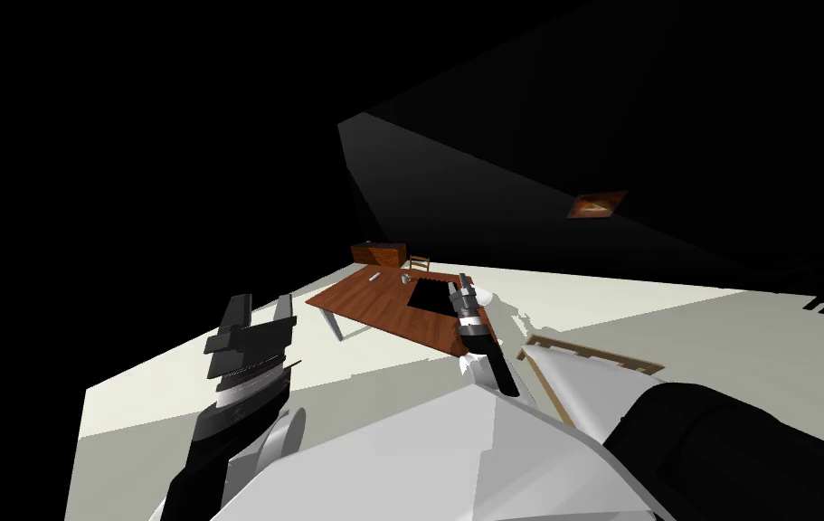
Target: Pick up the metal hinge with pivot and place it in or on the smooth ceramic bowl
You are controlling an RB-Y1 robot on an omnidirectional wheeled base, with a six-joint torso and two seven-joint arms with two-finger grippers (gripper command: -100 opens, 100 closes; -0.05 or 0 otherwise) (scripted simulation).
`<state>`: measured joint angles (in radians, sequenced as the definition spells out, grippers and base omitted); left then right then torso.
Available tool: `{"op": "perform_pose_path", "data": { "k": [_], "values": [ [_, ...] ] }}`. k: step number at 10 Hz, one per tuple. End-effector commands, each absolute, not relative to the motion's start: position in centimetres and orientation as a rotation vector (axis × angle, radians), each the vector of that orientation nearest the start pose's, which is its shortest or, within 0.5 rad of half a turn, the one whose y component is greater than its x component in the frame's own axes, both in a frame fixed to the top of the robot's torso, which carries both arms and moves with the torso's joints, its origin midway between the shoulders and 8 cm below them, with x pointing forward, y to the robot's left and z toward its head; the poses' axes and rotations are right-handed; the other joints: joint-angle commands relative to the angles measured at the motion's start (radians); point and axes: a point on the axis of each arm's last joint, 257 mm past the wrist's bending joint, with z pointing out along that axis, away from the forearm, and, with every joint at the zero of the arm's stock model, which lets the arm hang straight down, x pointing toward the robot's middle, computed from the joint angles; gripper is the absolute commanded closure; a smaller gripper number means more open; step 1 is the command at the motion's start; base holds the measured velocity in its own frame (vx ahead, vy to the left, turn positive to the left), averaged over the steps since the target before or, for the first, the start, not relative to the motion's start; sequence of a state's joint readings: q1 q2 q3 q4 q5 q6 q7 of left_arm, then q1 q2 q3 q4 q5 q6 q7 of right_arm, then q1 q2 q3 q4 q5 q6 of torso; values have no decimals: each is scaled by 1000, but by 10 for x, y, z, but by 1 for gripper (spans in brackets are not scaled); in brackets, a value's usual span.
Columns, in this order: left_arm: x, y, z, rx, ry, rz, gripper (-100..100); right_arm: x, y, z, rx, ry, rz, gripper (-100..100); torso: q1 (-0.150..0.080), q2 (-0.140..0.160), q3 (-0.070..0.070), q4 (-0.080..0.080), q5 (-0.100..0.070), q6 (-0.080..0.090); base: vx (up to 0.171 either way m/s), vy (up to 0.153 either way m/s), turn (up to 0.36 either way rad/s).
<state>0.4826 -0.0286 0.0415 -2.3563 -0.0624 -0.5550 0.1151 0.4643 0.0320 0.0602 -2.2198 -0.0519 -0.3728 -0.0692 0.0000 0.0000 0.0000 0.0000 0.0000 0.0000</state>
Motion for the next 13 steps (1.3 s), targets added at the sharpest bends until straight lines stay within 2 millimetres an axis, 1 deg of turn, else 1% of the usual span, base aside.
{"op": "perform_pose_path", "data": {
  "k": [1, 3, 5, 8, 9, 11, 12, 13],
  "values": [
    [316, 279, 72, -551, 500, -1365, 0, 382, -266, -21, 849, 687, 1410, -100, 0, 0, 0, 0, 0, 0, 0, -3, 18],
    [316, 279, 72, -551, 500, -1365, 0, 385, -271, -31, 808, 757, 1348, -100, -1, 0, 0, 0, 0, 0, 0, -10, 36],
    [316, 279, 72, -551, 500, -1365, 0, 390, -281, -45, 764, 831, 1257, -100, -2, 0, 0, 0, 0, 0, -7, -15, 39],
    [316, 279, 72, -551, 500, -1365, 0, 397, -307, -71, 707, 930, 1082, -100, -2, 1, 0, 0, 0, 0, -18, -14, 69],
    [316, 279, 72, -551, 500, -1365, 0, 397, -307, -71, 703, 932, 1075, -100, -2, 1, 1, 0, 0, 0, -18, -9, 14],
    [316, 279, 72, -551, 500, -1365, 0, 401, -330, -91, 672, 991, 945, -100, -1, 1, 1, 0, 0, 0, -22, -4, 66],
    [316, 279, 72, -551, 500, -1365, 0, 401, -330, -91, 664, 995, 932, -100, -1, 1, 1, 0, 0, 0, -21, -7, 29],
    [316, 279, 72, -551, 500, -1365, 0, 403, -343, -102, 648, 1024, 861, -100, -1, 1, 1, 0, 0, 0, -24, -6, 57]
  ]
}}
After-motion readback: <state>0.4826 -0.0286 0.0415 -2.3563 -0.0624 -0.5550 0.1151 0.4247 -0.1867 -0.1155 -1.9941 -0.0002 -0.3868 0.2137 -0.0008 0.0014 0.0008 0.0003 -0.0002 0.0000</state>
